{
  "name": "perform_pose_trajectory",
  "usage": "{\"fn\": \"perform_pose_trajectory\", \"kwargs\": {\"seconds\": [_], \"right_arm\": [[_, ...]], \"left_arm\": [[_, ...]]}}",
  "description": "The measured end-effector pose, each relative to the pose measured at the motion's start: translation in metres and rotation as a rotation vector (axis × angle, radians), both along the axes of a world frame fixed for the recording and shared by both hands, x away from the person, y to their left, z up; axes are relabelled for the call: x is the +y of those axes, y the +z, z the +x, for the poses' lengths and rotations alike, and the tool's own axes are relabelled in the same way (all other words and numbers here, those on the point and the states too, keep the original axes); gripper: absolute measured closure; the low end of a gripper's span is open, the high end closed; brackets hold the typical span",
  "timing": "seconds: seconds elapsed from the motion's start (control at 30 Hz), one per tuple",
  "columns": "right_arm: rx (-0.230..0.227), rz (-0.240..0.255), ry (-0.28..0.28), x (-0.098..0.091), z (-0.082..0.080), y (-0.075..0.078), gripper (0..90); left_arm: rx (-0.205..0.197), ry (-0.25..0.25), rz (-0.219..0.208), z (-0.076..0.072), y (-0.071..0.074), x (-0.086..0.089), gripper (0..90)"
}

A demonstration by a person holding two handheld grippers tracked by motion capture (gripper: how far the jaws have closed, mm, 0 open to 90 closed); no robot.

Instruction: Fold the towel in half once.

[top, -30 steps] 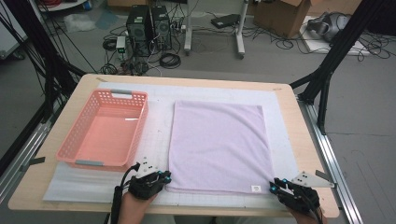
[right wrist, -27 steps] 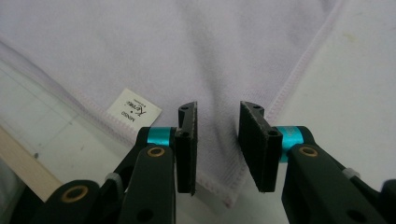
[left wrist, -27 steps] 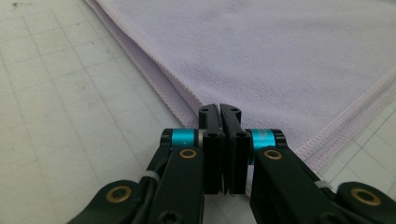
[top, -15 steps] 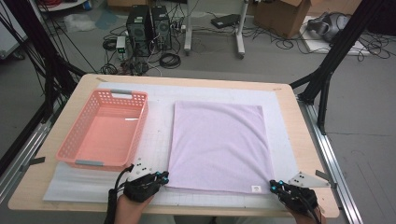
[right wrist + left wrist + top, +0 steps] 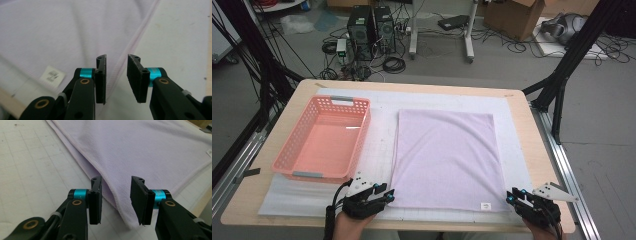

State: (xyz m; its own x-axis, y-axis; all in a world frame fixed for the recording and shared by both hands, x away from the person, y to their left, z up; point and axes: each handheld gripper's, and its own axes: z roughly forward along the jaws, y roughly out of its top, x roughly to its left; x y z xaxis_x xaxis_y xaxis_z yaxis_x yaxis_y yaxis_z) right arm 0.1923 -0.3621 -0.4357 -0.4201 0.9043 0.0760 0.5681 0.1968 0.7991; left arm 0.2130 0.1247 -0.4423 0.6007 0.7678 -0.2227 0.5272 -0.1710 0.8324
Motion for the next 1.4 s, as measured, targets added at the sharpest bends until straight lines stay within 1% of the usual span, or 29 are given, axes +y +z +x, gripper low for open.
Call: {"fn": "perform_pose_trajectory", "kwargs": {"seconds": [0.1, 0.17, 0.2, 0.23, 0.27, 0.3, 0.33, 0.37, 0.4, 0.43, 0.47, 0.5, 0.53, 0.57, 0.6, 0.7, 0.73, 0.8, 0.87, 0.93, 0.97, 1.0, 1.07, 1.1, 1.17, 1.23, 1.27, 1.3, 1.4], "right_arm": [[0.012, -0.019, -0.036, 0.004, 0.016, -0.007, 71.8], [0.017, -0.024, -0.051, 0.009, 0.026, -0.012, 71.4], [0.032, -0.028, -0.047, 0.011, 0.031, -0.015, 72.3], [0.037, -0.029, -0.044, 0.012, 0.033, -0.015, 78.4], [0.041, -0.036, -0.032, 0.013, 0.033, -0.014, 82.8], [0.045, -0.059, -0.033, 0.014, 0.032, -0.012, 86.1], [0.05, -0.088, -0.04, 0.015, 0.031, -0.01, 86.6], [0.057, -0.107, -0.047, 0.014, 0.029, -0.008, 87.3], [0.059, -0.108, -0.054, 0.013, 0.027, -0.006, 90.0], [0.068, -0.135, -0.054, 0.012, 0.025, -0.006, 89.2], [0.074, -0.127, -0.046, 0.009, 0.024, -0.006, 84.8], [0.062, -0.084, -0.044, 0.005, 0.022, -0.006, 75.1], [0.046, -0.048, -0.052, 0.001, 0.022, -0.005, 75.5], [0.029, -0.025, -0.062, -0.002, 0.022, -0.002, 74.8], [0.013, -0.012, -0.069, -0.003, 0.023, 0.001, 74.6], [-0.019, -0.022, -0.052, -0.003, 0.029, 0.004, 73.3], [-0.022, -0.022, -0.043, -0.002, 0.032, 0.004, 73.2], [-0.024, -0.02, -0.029, 0.0, 0.039, 0.003, 72.6], [-0.022, -0.021, -0.012, 0.002, 0.046, 0.003, 72.5], [-0.023, -0.021, -0.001, 0.004, 0.053, 0.003, 72.4], [-0.022, -0.02, 0.003, 0.005, 0.057, 0.003, 72.2], [-0.025, -0.019, 0.006, 0.006, 0.06, 0.003, 72.2], [-0.027, -0.015, 0.007, 0.007, 0.067, 0.003, 72.2], [-0.029, -0.013, 0.008, 0.008, 0.07, 0.003, 72.1], [-0.028, -0.013, 0.011, 0.009, 0.076, 0.003, 71.7], [-0.026, -0.017, 0.013, 0.01, 0.08, 0.002, 71.3], [-0.026, -0.016, 0.015, 0.01, 0.082, 0.002, 71.1], [-0.027, -0.014, 0.017, 0.01, 0.084, 0.002, 71.1], [-0.023, -0.01, 0.014, 0.009, 0.087, 0.001, 70.9]], "left_arm": [[-0.014, 0.014, -0.014, 0.006, 0.001, 0.0, 62.1], [-0.02, 0.017, -0.016, 0.01, 0.001, 0.0, 62.2], [-0.018, 0.022, -0.016, 0.012, 0.001, 0.0, 62.1], [-0.018, 0.023, -0.017, 0.014, 0.001, 0.0, 62.2], [-0.021, 0.026, -0.016, 0.017, 0.002, -0.001, 62.4], [-0.022, 0.031, -0.016, 0.02, 0.003, -0.001, 62.7], [-0.021, 0.033, -0.019, 0.024, 0.004, -0.001, 62.9], [-0.021, 0.032, -0.02, 0.028, 0.005, -0.002, 63.1], [-0.022, 0.034, -0.019, 0.033, 0.007, -0.004, 63.2], [-0.022, 0.033, -0.018, 0.038, 0.008, -0.005, 63.7], [-0.019, 0.032, -0.016, 0.043, 0.01, -0.007, 63.9], [-0.018, 0.033, -0.012, 0.049, 0.011, -0.009, 63.9], [-0.015, 0.034, -0.006, 0.054, 0.011, -0.011, 64.1], [-0.015, 0.039, -0.007, 0.06, 0.012, -0.012, 64.5], [-0.009, 0.043, -0.007, 0.066, 0.012, -0.013, 64.6], [0.005, 0.06, -0.01, 0.084, 0.013, -0.015, 65.8], [0.013, 0.065, -0.009, 0.09, 0.012, -0.015, 66.0], [0.014, 0.084, -0.012, 0.101, 0.01, -0.016, 66.6], [0.024, 0.093, 0.007, 0.113, 0.009, -0.016, 67.3], [0.027, 0.108, 0.014, 0.124, 0.007, -0.017, 67.5], [0.027, 0.113, 0.02, 0.129, 0.006, -0.017, 67.5], [0.016, 0.123, 0.031, 0.134, 0.005, -0.019, 67.5], [0.01, 0.128, 0.075, 0.146, 0.004, -0.022, 67.9], [0.016, 0.122, 0.091, 0.152, 0.004, -0.024, 67.9], [0.021, 0.127, 0.093, 0.162, 0.002, -0.029, 68.5], [0.034, 0.136, 0.118, 0.17, -0.002, -0.032, 69.5], [0.034, 0.144, 0.121, 0.172, -0.005, -0.033, 71.1], [0.024, 0.142, 0.143, 0.173, -0.007, -0.034, 74.7], [-0.027, 0.132, 0.207, 0.171, -0.007, -0.038, 85.4]]}}
